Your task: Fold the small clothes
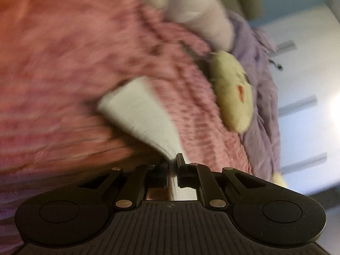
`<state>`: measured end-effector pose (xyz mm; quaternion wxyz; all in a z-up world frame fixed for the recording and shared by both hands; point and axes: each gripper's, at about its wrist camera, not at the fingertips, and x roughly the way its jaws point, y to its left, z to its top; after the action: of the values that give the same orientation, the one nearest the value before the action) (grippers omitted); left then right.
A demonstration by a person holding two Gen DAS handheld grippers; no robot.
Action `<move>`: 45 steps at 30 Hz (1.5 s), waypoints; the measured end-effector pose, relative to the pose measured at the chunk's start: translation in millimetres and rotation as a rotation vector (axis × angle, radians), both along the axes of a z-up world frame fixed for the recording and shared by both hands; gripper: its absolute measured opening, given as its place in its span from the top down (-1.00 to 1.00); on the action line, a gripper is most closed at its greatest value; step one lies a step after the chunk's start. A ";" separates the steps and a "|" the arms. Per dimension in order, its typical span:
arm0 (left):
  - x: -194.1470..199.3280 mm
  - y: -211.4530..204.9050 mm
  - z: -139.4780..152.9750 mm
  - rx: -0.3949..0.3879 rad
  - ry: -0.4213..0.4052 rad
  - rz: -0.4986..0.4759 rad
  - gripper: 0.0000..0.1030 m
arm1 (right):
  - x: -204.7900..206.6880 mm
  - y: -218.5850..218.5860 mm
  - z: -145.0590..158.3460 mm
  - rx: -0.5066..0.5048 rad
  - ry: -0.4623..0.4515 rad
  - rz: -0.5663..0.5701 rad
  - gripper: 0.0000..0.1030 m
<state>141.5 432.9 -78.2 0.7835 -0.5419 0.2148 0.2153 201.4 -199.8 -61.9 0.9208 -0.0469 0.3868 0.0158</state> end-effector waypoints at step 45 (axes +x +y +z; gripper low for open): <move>39.7 -267.6 18.5 0.466 0.256 -0.673 -0.10 | 135.3 152.6 12.2 0.009 0.083 0.309 0.82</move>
<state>181.2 165.3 -59.7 0.8787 -0.2189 0.4206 0.0558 336.7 -47.2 -49.6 0.8908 -0.1010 0.4128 0.1608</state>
